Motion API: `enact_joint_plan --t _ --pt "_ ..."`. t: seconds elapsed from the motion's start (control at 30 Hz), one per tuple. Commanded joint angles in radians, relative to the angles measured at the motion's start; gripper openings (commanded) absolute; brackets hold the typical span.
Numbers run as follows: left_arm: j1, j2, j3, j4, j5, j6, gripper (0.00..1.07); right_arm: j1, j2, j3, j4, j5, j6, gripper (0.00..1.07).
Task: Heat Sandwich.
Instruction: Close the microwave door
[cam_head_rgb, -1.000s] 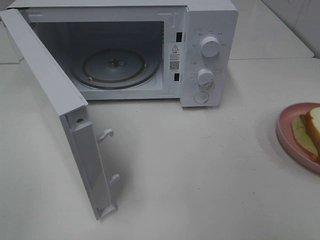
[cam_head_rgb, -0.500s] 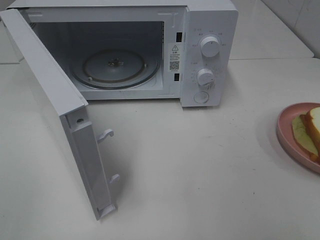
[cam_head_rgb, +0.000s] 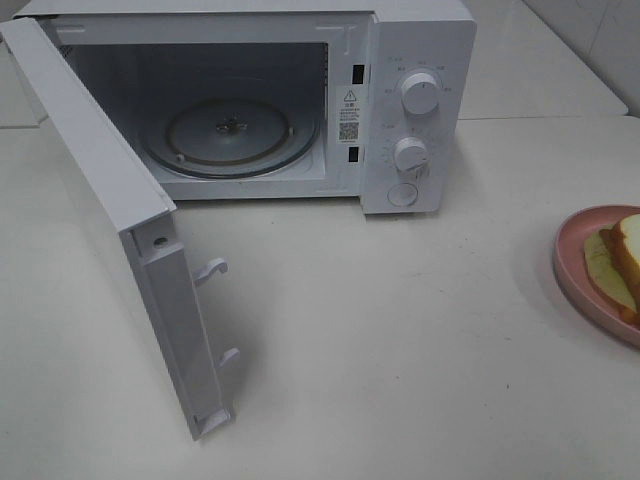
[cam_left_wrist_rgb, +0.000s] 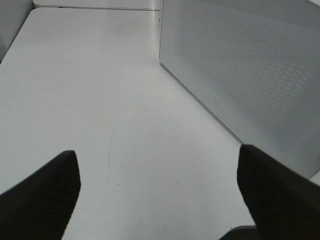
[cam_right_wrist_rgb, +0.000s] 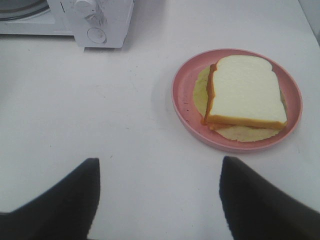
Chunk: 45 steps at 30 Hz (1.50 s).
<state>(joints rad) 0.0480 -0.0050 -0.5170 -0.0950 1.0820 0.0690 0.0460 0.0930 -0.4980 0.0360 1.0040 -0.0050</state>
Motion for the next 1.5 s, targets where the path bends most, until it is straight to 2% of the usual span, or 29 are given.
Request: enact_joint_plan --t 0.03,0.4,0.6,1.5 --pt "-0.006 -0.007 0.001 -0.001 -0.013 -0.006 0.81 -0.004 -0.022 0.002 0.0 -0.007 -0.009 0.67" --pt "-0.006 -0.007 0.001 -0.001 -0.013 -0.006 0.81 -0.004 -0.033 0.002 0.0 -0.007 -0.009 0.67" --pt "-0.006 -0.007 0.001 -0.001 -0.013 -0.006 0.81 -0.004 -0.125 0.002 -0.001 -0.007 -0.009 0.67" --pt "-0.006 -0.006 0.001 -0.001 -0.013 -0.005 0.81 -0.004 -0.124 0.002 -0.001 -0.007 -0.009 0.67"
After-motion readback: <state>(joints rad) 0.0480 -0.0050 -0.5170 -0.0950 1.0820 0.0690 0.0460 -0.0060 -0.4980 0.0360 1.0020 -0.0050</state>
